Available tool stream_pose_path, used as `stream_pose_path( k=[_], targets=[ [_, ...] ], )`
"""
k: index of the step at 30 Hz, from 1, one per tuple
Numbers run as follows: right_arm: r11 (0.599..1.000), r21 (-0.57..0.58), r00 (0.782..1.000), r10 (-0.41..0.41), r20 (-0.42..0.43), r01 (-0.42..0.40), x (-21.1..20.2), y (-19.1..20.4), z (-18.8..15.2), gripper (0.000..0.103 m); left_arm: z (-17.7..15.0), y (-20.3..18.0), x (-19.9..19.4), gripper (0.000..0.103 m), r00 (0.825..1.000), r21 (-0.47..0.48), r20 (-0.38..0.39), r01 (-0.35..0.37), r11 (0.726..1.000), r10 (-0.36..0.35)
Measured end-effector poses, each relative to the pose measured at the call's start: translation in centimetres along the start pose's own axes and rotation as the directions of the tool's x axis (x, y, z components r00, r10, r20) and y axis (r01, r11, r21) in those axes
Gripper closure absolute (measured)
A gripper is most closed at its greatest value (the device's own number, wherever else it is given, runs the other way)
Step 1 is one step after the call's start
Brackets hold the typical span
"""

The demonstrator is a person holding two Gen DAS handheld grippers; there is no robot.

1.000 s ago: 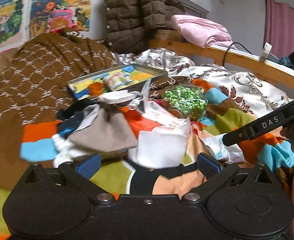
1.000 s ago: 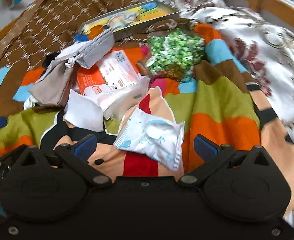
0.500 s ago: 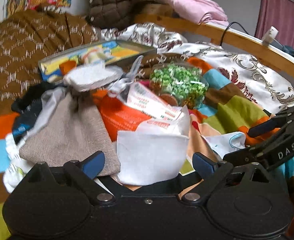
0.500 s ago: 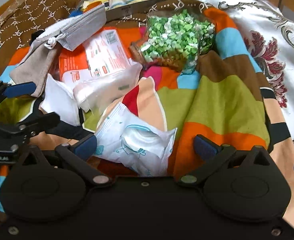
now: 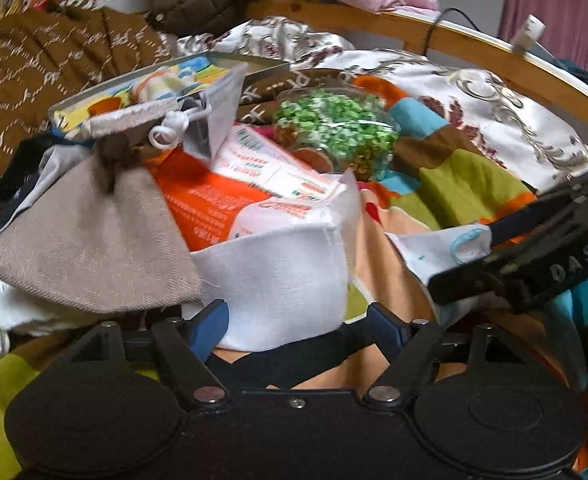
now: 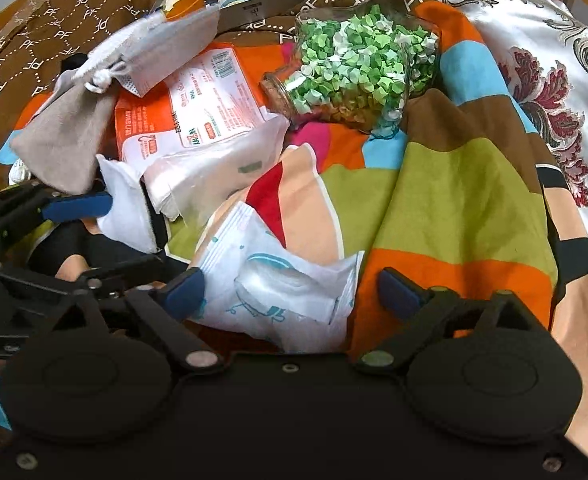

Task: Organize soft objects
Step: 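Grasp the white cloth with the left tool while the right tool grasps the printed bag, then carry the white cloth and printed bag into the metal tray and release both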

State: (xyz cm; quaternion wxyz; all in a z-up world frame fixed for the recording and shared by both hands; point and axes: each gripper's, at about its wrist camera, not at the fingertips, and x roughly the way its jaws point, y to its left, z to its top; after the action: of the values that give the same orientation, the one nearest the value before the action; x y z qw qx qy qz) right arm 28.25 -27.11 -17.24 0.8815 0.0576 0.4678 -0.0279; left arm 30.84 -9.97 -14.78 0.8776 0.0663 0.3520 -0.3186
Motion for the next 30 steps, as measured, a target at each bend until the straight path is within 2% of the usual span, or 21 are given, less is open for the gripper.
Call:
stream_pose_path(
  k=[3, 4, 6, 15, 18, 20, 22, 30],
  targets=[
    [1.0, -0.021, 1.0, 0.014, -0.005, -0.014, -0.1, 0.3, 0.0, 0.027, 0.0, 0.7, 0.3, 0.026, 1.0, -0.047, 0.002, -0.002, 0.999, 0.002],
    [0.999, -0.028, 1.0, 0.016, -0.009, -0.016, 0.0, 0.4, -0.1, 0.032, -0.1, 0.9, 0.4, 0.027, 1.0, -0.061, 0.004, -0.006, 0.998, 0.006],
    [0.999, -0.038, 1.0, 0.02, -0.015, -0.02, 0.0, 0.7, -0.1, 0.036, -0.2, 1.3, 0.7, 0.032, 1.0, -0.084, 0.003, -0.017, 0.996, 0.017],
    [0.996, -0.08, 1.0, 0.028, -0.001, -0.028, -0.5, 1.5, -0.2, 0.066, 0.1, 1.9, 0.1, 0.064, 0.998, -0.136, -0.004, -0.066, 0.988, 0.066],
    [0.996, -0.085, 0.999, 0.037, 0.009, -0.036, -0.7, 1.5, -0.1, 0.074, 0.4, 1.5, -0.5, 0.079, 0.996, -0.131, -0.015, -0.092, 0.987, 0.09],
    [0.995, -0.09, 0.999, 0.042, 0.019, -0.04, -1.0, 1.6, -0.2, 0.075, 0.6, 1.0, -1.0, 0.089, 0.994, -0.118, -0.022, -0.11, 0.987, 0.108],
    [0.995, -0.085, 0.998, 0.054, 0.029, -0.052, -1.4, 1.5, -0.2, 0.077, 0.7, 0.5, -1.6, 0.091, 0.993, -0.118, -0.027, -0.121, 0.986, 0.119],
    [0.993, -0.004, 0.986, 0.117, 0.121, -0.117, -3.4, -0.4, -0.2, 0.079, 1.0, -1.4, -5.3, 0.094, 0.989, -0.147, 0.026, -0.141, 0.979, 0.147]
  ],
)
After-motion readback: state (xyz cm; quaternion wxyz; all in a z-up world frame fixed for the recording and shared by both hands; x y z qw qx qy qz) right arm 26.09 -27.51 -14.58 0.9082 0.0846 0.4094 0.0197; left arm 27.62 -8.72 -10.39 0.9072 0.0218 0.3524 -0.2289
